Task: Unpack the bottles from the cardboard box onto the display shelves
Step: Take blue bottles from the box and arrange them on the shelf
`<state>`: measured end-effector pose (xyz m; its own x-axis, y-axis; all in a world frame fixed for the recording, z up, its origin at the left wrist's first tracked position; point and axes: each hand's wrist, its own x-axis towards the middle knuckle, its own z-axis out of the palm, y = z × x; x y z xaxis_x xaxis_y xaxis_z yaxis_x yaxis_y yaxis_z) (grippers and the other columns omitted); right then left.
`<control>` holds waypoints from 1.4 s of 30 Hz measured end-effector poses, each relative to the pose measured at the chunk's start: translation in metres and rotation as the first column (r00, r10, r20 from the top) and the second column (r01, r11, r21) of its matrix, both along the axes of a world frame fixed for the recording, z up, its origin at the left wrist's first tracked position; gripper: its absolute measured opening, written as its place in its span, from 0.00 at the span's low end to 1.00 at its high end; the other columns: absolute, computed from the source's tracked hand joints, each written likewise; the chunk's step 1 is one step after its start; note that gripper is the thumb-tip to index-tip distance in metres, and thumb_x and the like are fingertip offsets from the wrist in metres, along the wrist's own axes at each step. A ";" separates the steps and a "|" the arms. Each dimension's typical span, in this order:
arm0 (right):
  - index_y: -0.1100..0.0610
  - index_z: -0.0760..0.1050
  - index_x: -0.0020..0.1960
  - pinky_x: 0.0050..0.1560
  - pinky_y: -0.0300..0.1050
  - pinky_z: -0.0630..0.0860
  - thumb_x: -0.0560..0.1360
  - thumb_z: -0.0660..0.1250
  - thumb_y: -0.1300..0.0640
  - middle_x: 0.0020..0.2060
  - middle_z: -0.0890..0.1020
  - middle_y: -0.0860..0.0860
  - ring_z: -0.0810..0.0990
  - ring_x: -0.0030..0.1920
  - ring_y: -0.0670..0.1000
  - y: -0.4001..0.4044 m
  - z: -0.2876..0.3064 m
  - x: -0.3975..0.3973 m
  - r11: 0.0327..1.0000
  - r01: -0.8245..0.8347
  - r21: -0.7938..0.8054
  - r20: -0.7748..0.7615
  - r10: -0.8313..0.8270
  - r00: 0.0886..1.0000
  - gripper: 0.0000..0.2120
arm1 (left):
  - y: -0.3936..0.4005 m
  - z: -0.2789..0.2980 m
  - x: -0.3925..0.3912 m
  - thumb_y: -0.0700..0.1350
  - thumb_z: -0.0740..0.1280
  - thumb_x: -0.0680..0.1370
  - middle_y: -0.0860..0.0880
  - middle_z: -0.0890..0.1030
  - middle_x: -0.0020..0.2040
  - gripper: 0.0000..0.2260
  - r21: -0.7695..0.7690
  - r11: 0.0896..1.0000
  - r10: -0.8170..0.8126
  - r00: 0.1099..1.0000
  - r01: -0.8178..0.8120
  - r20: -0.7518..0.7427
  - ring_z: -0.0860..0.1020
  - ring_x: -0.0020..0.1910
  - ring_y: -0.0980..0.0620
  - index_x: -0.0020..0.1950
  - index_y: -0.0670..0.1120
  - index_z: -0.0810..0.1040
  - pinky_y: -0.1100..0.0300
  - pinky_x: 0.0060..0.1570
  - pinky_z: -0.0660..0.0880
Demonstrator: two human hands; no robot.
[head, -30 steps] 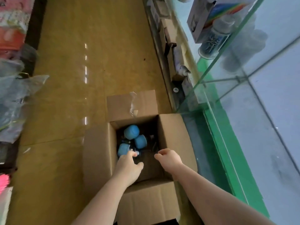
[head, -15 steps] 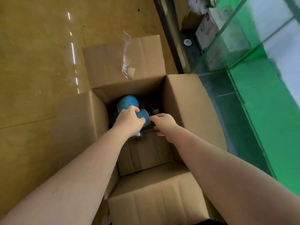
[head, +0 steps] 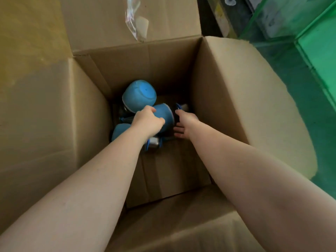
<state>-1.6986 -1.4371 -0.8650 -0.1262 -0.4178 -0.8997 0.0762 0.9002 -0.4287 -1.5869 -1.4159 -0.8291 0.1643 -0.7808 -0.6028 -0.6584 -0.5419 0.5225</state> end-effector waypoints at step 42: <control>0.57 0.77 0.61 0.48 0.51 0.78 0.70 0.70 0.46 0.52 0.83 0.57 0.81 0.48 0.57 -0.025 -0.057 -0.013 0.988 0.114 0.102 0.201 -0.133 0.971 0.23 | -0.006 -0.019 -0.016 0.43 0.64 0.78 0.37 0.67 0.70 0.28 0.491 0.804 0.549 0.737 -0.336 -0.394 0.69 0.67 0.38 0.75 0.43 0.56 0.47 0.66 0.66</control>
